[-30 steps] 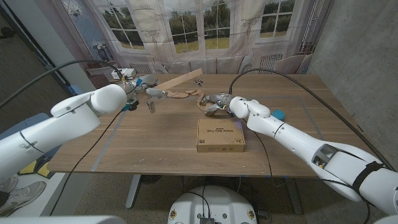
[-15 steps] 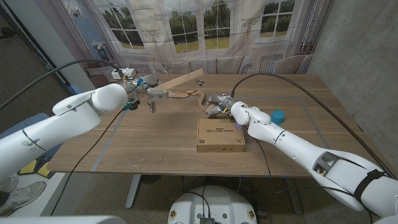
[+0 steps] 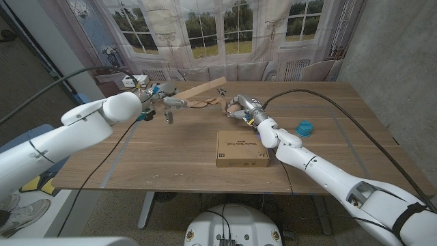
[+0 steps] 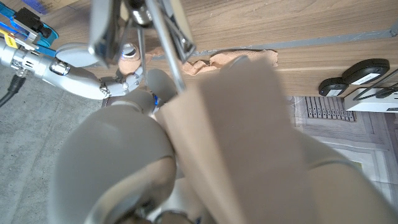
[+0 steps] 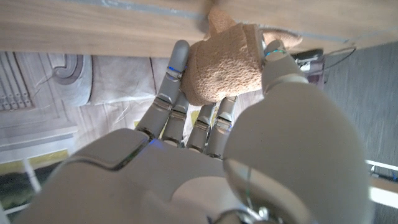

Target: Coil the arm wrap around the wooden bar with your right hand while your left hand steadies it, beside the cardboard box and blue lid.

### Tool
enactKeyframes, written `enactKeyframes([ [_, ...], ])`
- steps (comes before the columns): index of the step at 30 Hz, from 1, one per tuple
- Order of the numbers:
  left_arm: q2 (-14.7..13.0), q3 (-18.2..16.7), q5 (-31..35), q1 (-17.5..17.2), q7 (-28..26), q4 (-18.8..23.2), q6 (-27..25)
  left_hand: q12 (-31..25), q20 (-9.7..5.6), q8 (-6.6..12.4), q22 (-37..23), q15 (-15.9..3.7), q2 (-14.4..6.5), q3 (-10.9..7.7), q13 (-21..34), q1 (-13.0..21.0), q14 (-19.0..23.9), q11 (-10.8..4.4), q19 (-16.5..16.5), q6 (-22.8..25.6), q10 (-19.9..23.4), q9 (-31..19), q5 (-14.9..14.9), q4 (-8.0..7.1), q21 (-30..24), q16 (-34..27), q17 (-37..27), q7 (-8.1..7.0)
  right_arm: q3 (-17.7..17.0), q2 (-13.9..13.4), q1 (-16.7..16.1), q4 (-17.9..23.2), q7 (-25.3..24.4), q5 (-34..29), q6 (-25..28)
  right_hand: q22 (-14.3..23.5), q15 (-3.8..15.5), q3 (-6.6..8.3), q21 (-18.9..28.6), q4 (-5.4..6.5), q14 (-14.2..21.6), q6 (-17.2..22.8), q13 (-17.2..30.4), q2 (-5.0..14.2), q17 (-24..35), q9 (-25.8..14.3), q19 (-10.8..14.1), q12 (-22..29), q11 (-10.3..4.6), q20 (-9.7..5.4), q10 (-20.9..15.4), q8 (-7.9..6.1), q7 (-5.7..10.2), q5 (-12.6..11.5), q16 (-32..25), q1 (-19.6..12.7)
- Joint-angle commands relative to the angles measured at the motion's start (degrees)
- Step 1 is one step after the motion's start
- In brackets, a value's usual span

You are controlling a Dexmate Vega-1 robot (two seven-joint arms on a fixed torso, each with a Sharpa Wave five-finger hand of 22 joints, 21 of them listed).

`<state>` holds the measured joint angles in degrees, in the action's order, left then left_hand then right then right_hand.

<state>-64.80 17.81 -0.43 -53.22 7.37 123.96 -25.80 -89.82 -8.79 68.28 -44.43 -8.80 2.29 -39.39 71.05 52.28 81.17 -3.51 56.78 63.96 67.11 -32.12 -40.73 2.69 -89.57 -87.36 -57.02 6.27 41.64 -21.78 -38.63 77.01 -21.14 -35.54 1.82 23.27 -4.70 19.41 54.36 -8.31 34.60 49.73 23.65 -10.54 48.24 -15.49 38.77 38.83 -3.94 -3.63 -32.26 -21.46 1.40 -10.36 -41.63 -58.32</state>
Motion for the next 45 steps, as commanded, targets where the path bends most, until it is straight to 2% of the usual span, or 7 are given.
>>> enactKeyframes([
  [1, 0.47, 2.55, -0.30, 2.61, 1.10, -1.90, 2.02, -0.25, -1.46, 0.34, -0.04, -0.47, -1.41, -2.95, 0.17, 0.83, -0.09, -0.37, -0.01, 0.31, 0.22, -0.17, -0.09, 2.93, 0.00, 0.16, -0.14, 0.48, -3.79, 1.31, -3.78, -0.42, -15.14, 2.13, -4.04, 0.11, 17.70, 0.53, 0.97, -0.04, 26.54, 1.48, -0.25, 20.03, 0.61, -0.08, 0.40, 0.22, 2.51, -5.42, -14.87, -0.36, -0.82, 0.26, 0.15, -20.76],
  [12, 1.64, 3.38, -0.96, 3.87, 0.10, -4.11, 5.07, -0.24, -1.42, 0.89, 0.23, -0.51, -1.50, -3.19, 0.17, 0.68, -0.02, -0.28, 0.20, 0.37, 0.32, 0.08, -0.28, 3.03, 0.18, -0.07, -0.14, 0.52, -6.69, 1.45, -6.31, 1.03, -21.97, 4.21, -5.37, 0.04, 17.67, 0.57, 2.40, -0.17, 27.18, 1.87, -0.81, 19.77, 1.52, 0.01, 0.11, 0.14, 2.61, -5.48, -15.51, -0.09, -0.92, 0.34, 0.53, -20.98],
  [22, 4.40, 4.97, 2.19, 4.90, -4.51, -5.81, 7.08, -0.26, -1.40, 1.33, -0.05, -0.28, -1.59, -3.47, 0.16, 0.40, -0.26, -0.46, 0.35, 0.36, 0.58, 0.71, -0.60, 3.10, -0.01, 0.18, 0.39, 0.51, -9.35, 0.96, -9.20, 4.13, -27.63, 6.10, -9.59, -0.07, 17.65, 0.64, 3.57, -0.24, 27.70, 2.01, -0.73, 19.68, 2.23, 0.05, 0.02, 0.30, 2.59, -5.49, -15.71, 0.18, -1.23, 0.39, 0.85, -21.16],
  [27, 6.51, 5.95, 2.73, 6.15, -5.63, -8.11, 9.18, -0.26, -1.44, 1.55, -1.05, -0.40, -1.66, -3.63, 0.17, 0.27, 0.12, -0.47, 0.16, 0.42, 0.56, 1.16, -0.75, 3.15, -0.42, -0.12, 0.34, 0.52, -10.81, 0.52, -10.86, 6.35, -30.03, 6.34, -10.90, -0.12, 17.64, 0.67, 3.96, -0.27, 27.85, 2.09, -0.76, 19.63, 2.49, 0.06, -0.10, 0.29, 2.71, -5.48, -15.72, 0.26, -1.26, 0.39, 0.98, -21.22],
  [32, 8.61, 8.16, 3.08, 9.04, -4.06, -11.01, 10.60, -0.29, -1.46, 2.21, -1.23, -0.50, -1.68, -3.76, 0.17, 0.01, 0.06, -0.51, 0.23, 0.11, 0.80, 1.02, -0.91, 3.19, -0.31, -0.53, -0.07, 0.31, -12.11, 0.37, -12.37, 8.31, -32.69, 5.68, -10.84, -0.19, 17.64, 0.69, 4.42, -0.28, 28.03, 2.17, -0.54, 19.58, 2.80, 0.06, -0.20, 0.46, 2.73, -5.48, -15.76, 0.36, -1.25, 0.38, 1.13, -21.28],
  [39, 12.26, 13.97, 4.95, 15.43, 1.09, -15.91, 11.38, -0.24, -1.48, 2.43, -0.54, -0.52, -1.78, -3.79, 0.17, -0.17, -0.04, -0.48, 0.47, 0.02, 0.59, 1.47, -0.96, 3.21, 0.14, -0.25, 0.25, 0.40, -12.79, -0.47, -13.81, 10.45, -36.35, 3.32, -12.58, -0.30, 17.65, 0.71, 5.06, -0.33, 28.35, 2.43, -0.38, 19.47, 3.28, 0.06, -0.42, 0.62, 2.71, -5.49, -15.90, 0.44, -1.39, 0.37, 1.29, -21.36],
  [45, 14.50, 16.86, 5.80, 18.77, 3.43, -18.73, 12.61, -0.26, -1.45, 2.87, -0.90, -0.62, -1.87, -3.80, 0.16, -0.32, 0.09, -0.48, 0.38, -0.14, 0.69, 1.67, -0.98, 3.27, -0.12, -0.52, 0.02, 0.57, -13.57, -1.66, -14.89, 13.70, -38.44, 0.60, -13.06, -0.44, 17.63, 0.71, 5.74, -0.34, 28.55, 2.54, -0.19, 19.36, 3.79, 0.04, -0.69, 0.81, 2.67, -5.67, -16.04, 0.59, -1.41, 0.38, 1.53, -21.39],
])
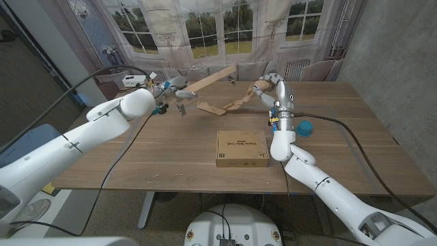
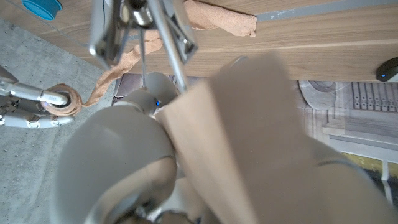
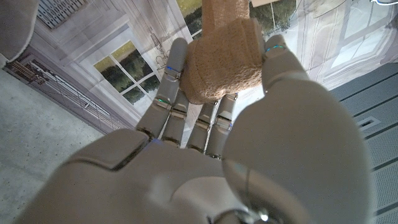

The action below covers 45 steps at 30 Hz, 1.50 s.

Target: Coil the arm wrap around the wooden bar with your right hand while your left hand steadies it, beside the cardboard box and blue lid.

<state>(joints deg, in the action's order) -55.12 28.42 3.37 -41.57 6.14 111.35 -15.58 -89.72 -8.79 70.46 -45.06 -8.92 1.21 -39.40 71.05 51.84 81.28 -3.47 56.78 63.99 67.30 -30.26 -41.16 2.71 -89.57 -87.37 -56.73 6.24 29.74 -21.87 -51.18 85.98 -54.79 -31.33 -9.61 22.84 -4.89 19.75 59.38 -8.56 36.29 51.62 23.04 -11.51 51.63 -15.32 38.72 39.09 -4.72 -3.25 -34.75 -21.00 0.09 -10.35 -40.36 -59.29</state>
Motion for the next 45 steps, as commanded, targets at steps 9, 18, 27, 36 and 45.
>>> enactKeyframes([
  [9, 7.79, 9.95, 3.25, 11.45, 7.75, -10.21, 4.48, -0.36, -1.44, 1.18, -0.26, -0.40, -0.97, -3.79, 0.17, 0.07, -0.07, -0.37, 0.28, -0.40, 0.31, 0.19, -0.53, 3.39, -0.17, -0.44, -0.38, 0.55, -4.20, -4.41, -5.06, 11.39, -2.14, -3.68, -1.47, -0.20, 17.82, 0.34, 1.45, -0.05, 27.02, 0.83, 0.77, 20.20, 0.96, -0.16, -0.92, 0.75, 3.27, -6.34, -13.52, 0.26, 0.14, 0.43, 0.55, -20.39],
  [18, 10.27, 12.64, 4.22, 15.12, 10.27, -13.88, 6.65, -0.37, -1.44, 1.54, -0.43, -0.32, -0.95, -3.74, 0.17, -0.02, -0.17, -0.37, 0.10, -0.46, 0.38, 0.57, -0.52, 3.45, -0.23, -0.41, -0.50, 0.53, -10.59, -7.37, -11.41, 20.87, 0.47, 0.57, -2.25, -0.43, 17.82, 0.34, 2.28, -0.08, 27.18, 1.14, 0.79, 20.08, 1.59, -0.21, -1.23, 0.80, 3.23, -6.43, -13.64, 0.35, 0.08, 0.44, 0.89, -20.44],
  [27, 12.91, 14.90, 5.00, 18.44, 12.20, -17.66, 9.43, -0.39, -1.44, 1.98, 0.10, -0.23, -0.83, -3.61, 0.17, -0.01, -0.05, -0.18, 0.16, -0.48, 0.40, 0.57, -0.49, 3.55, -0.01, -0.26, -0.27, 0.55, -18.29, -10.64, -20.40, 34.55, 5.45, 0.22, 5.24, -0.64, 17.82, 0.35, 3.01, -0.08, 27.38, 1.24, 0.87, 20.02, 2.12, -0.26, -1.34, 0.86, 3.29, -6.57, -13.69, 0.49, 0.15, 0.44, 1.13, -20.47],
  [36, 16.54, 17.96, 5.40, 22.59, 15.71, -23.42, 13.20, -0.37, -1.36, 2.30, 0.00, -0.06, -0.83, -3.39, 0.19, 0.09, -0.09, -0.27, 0.00, -0.70, 0.25, 0.65, -0.32, 3.64, -0.12, -0.44, -0.43, 0.50, -26.80, -13.11, -27.62, 44.82, 11.95, 3.32, 10.34, -0.90, 17.83, 0.35, 3.73, -0.09, 27.47, 1.48, 0.71, 19.91, 2.66, -0.30, -1.55, 0.75, 3.31, -6.77, -13.73, 0.58, 0.07, 0.44, 1.46, -20.47],
  [45, 21.24, 21.80, 6.44, 28.03, 20.34, -30.38, 17.00, -0.42, -1.32, 2.72, 0.43, 0.12, -0.77, -3.01, 0.20, 0.25, -0.42, -0.14, -0.06, -0.77, 0.11, 0.84, -0.03, 3.71, 0.16, -0.53, -1.23, 0.49, -30.97, -13.03, -29.36, 48.42, 14.61, 7.16, 9.59, -1.20, 17.83, 0.42, 4.54, -0.17, 27.55, 1.63, 0.58, 19.84, 3.21, -0.35, -1.66, 0.73, 3.41, -6.80, -13.95, 0.73, -0.07, 0.40, 1.84, -20.60],
])
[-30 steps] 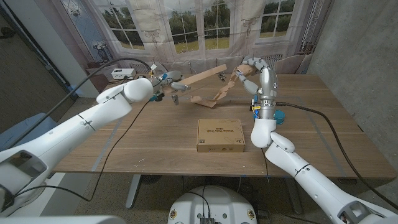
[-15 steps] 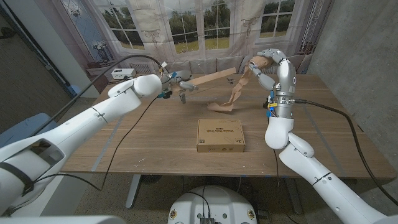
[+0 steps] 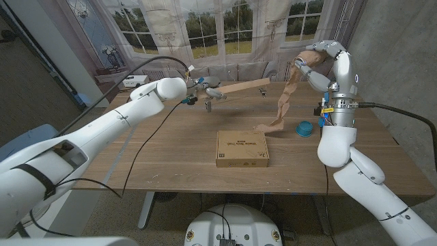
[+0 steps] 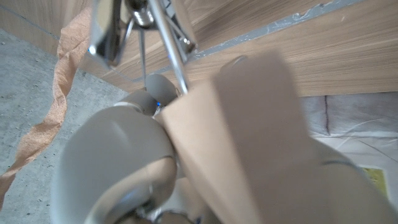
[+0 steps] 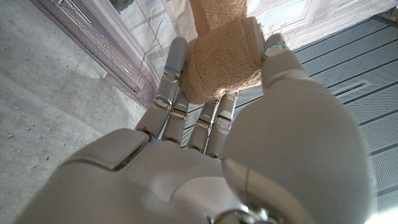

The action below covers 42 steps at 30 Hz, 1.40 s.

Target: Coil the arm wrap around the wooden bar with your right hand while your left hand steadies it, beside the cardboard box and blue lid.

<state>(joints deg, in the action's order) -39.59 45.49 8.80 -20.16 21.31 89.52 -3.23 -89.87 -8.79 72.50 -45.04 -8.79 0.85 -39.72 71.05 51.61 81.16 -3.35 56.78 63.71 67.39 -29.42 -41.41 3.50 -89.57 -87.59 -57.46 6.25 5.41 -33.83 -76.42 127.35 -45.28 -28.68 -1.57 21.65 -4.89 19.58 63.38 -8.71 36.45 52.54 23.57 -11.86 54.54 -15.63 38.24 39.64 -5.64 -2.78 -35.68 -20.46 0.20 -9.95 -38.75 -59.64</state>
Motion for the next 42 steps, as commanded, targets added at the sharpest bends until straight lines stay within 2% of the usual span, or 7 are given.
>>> enactKeyframes([
  [1, 6.19, 5.00, 0.95, 7.03, 5.49, -9.30, 5.30, -0.25, -1.32, 0.79, -0.33, -0.03, -0.40, -2.64, 0.19, 0.50, -0.26, -0.04, -0.34, -0.62, -0.04, -0.14, 0.26, 2.92, -0.29, -0.24, -0.45, 0.44, -6.89, -1.22, -4.12, 7.45, 5.55, 4.51, 1.79, -0.05, 17.83, 0.60, 0.63, -0.04, 27.42, 0.74, 0.03, 20.18, 0.36, -0.05, -1.20, 0.18, 4.40, -7.27, -13.06, 0.20, -0.16, -0.02, 0.26, -20.27],
  [14, 10.61, 8.32, 2.25, 11.34, 8.48, -15.42, 10.11, -0.24, -1.08, 0.99, 0.55, 0.19, -0.33, -2.30, 0.20, 0.65, -0.48, -0.07, -0.49, -0.64, -0.24, 0.09, 0.51, 2.96, 0.09, 0.24, -0.26, 0.53, -7.85, -1.82, -2.21, 12.45, 9.00, 2.14, 5.84, -0.52, 17.83, 0.68, 1.63, -0.10, 27.78, 0.73, -0.08, 20.08, 0.98, -0.12, -1.39, 0.15, 4.42, -7.40, -13.22, 0.48, -0.15, -0.07, 0.71, -20.39],
  [19, 11.40, 8.76, 2.19, 11.86, 8.91, -16.12, 11.32, -0.34, -1.02, 1.18, 0.04, 0.42, -0.28, -2.13, 0.19, 0.87, -0.32, 0.34, -0.72, -0.69, 0.11, 0.28, 0.58, 3.03, -0.39, 0.24, -0.51, 0.45, -8.14, -2.28, -1.09, 13.62, 10.30, 1.59, 6.57, -0.74, 17.83, 0.71, 2.05, -0.11, 27.79, 0.80, 0.01, 20.03, 1.11, -0.16, -1.49, 0.18, 4.41, -7.42, -13.20, 0.58, -0.14, -0.08, 1.06, -20.41],
  [23, 11.09, 8.72, 2.33, 11.56, 8.78, -14.80, 11.43, -0.28, -1.01, 1.35, 0.24, 0.46, -0.22, -1.99, 0.21, 1.00, -0.46, 0.19, -0.71, -0.69, -0.03, 0.44, 0.61, 3.04, -0.23, 0.37, -0.56, 0.54, -8.03, -2.42, 0.18, 13.83, 11.08, 1.72, 6.74, -0.91, 17.84, 0.72, 2.33, -0.10, 27.82, 0.81, -0.02, 20.00, 1.21, -0.18, -1.59, 0.14, 4.29, -7.44, -13.17, 0.66, -0.18, -0.08, 1.29, -20.41],
  [31, 9.44, 6.97, 3.19, 8.65, 3.49, -10.20, 12.03, -0.28, -1.06, 1.66, 1.21, 0.52, -0.18, -1.63, 0.21, 1.10, -0.35, 0.14, -0.65, -0.62, -0.11, 0.64, 0.77, 2.97, 0.17, 0.75, -0.29, 0.55, -7.86, -3.10, 3.73, 14.11, 13.70, 4.40, 6.56, -1.30, 17.84, 0.79, 2.98, -0.12, 27.96, 0.84, -0.16, 19.96, 1.45, -0.23, -1.71, 0.10, 4.46, -7.52, -13.34, 0.85, -0.29, -0.12, 1.74, -20.46],
  [42, 7.86, 5.45, 2.26, 6.94, 2.27, -5.96, 12.66, -0.27, -0.99, 1.97, 1.31, 0.58, -0.33, -1.36, 0.22, 1.24, -0.36, 0.09, -0.66, -0.82, -0.21, 0.74, 0.94, 2.88, 0.05, 0.87, -0.45, 0.45, -6.67, -4.01, 7.62, 14.65, 16.04, 4.15, 9.87, -1.85, 17.85, 0.83, 3.76, -0.08, 28.25, 0.79, 0.07, 19.90, 1.85, -0.31, -2.02, 0.14, 4.34, -7.60, -13.19, 1.13, -0.25, -0.14, 2.24, -20.44],
])
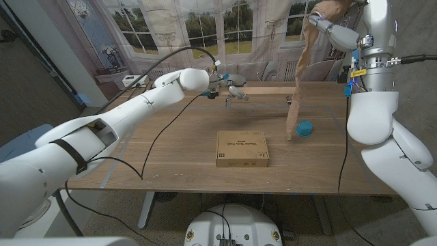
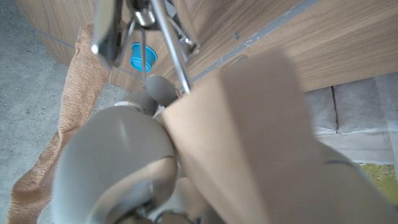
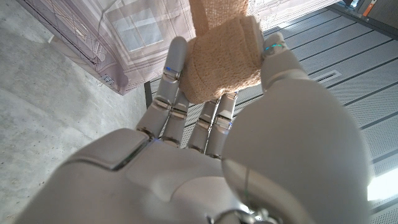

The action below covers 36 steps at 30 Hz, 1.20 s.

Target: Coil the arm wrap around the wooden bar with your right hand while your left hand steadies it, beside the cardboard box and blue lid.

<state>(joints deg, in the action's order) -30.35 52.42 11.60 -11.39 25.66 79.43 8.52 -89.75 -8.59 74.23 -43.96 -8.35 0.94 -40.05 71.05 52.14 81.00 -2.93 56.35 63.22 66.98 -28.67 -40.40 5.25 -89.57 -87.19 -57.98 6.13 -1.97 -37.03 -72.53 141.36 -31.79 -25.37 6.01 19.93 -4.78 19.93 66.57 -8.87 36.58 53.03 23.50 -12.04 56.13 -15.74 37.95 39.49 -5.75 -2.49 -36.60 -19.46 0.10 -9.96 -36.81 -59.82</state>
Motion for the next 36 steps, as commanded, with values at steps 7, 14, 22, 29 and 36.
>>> enactKeyframes([
  [7, -1.47, -0.84, -0.11, -1.47, -0.40, 5.69, -0.01, -0.44, -1.24, 0.40, 0.04, 0.21, -0.47, -0.93, 0.22, 0.73, -0.20, -0.41, -0.32, -0.49, 0.25, 0.11, -0.04, 1.06, -0.10, 0.30, -0.29, 0.55, 0.81, -1.39, 6.19, 0.10, 3.62, 2.67, 2.55, -0.47, 17.73, 0.53, 1.03, 0.07, 28.29, 0.33, 0.01, 20.03, 0.52, -0.25, -1.86, 0.22, 4.49, -7.91, -12.36, 0.27, -0.14, -0.14, 0.59, -20.26],
  [14, -1.52, -0.07, 0.11, -1.20, 1.56, 7.02, -1.05, -0.41, -1.22, 0.56, -0.06, 0.21, -0.47, -0.88, 0.22, 0.77, -0.18, -0.21, -0.33, -0.51, 0.15, 0.28, -0.04, 1.02, -0.05, 0.41, -0.26, 0.56, 2.02, -2.44, 9.15, -0.98, 4.05, 1.92, 4.00, -0.84, 17.73, 0.55, 1.49, 0.09, 28.48, 0.45, 0.17, 20.00, 0.77, -0.30, -2.11, 0.30, 4.41, -7.93, -12.38, 0.38, -0.03, -0.13, 0.90, -20.24],
  [22, -1.97, 0.37, 0.33, -1.34, 3.22, 8.83, -3.09, -0.42, -1.21, 0.71, 0.38, 0.11, -0.44, -0.78, 0.22, 0.85, -0.42, -0.35, -0.23, -0.34, 0.22, 0.76, -0.06, 1.01, 0.17, 0.19, -0.88, 0.59, 1.81, -2.83, 12.11, -2.67, 5.26, 4.39, 5.08, -1.23, 17.72, 0.58, 1.92, 0.13, 28.52, 0.53, 0.29, 19.98, 0.98, -0.35, -2.39, 0.30, 4.36, -7.96, -12.32, 0.50, 0.01, -0.13, 1.27, -20.19],
  [29, -1.49, 0.71, 0.37, -1.17, 3.52, 8.56, -3.17, -0.44, -1.20, 1.07, -0.29, 0.06, -0.48, -0.67, 0.22, 0.90, -0.30, -0.34, -0.49, -0.45, 0.14, 0.78, -0.05, 0.95, -0.22, 0.62, -0.45, 0.53, 2.21, -4.28, 16.61, -3.93, 9.04, 9.45, 6.80, -1.62, 17.73, 0.63, 2.36, 0.12, 28.55, 0.51, 0.26, 19.95, 1.11, -0.40, -2.48, 0.26, 4.38, -7.97, -12.39, 0.65, -0.07, -0.13, 1.67, -20.19],
  [36, -1.28, 0.84, 0.15, -1.15, 3.49, 8.61, -1.85, -0.48, -1.20, 1.41, -0.29, 0.22, -0.48, -0.61, 0.22, 0.94, -0.43, -0.41, -0.51, -0.64, 0.21, 0.51, -0.03, 0.93, -0.23, 0.67, -0.45, 0.43, 4.04, -6.43, 21.45, -5.81, 11.55, 11.89, 10.06, -1.99, 17.74, 0.68, 2.74, 0.11, 28.63, 0.42, 0.34, 19.93, 1.26, -0.46, -2.67, 0.19, 4.29, -8.01, -12.18, 0.81, 0.03, -0.14, 2.00, -20.20],
])
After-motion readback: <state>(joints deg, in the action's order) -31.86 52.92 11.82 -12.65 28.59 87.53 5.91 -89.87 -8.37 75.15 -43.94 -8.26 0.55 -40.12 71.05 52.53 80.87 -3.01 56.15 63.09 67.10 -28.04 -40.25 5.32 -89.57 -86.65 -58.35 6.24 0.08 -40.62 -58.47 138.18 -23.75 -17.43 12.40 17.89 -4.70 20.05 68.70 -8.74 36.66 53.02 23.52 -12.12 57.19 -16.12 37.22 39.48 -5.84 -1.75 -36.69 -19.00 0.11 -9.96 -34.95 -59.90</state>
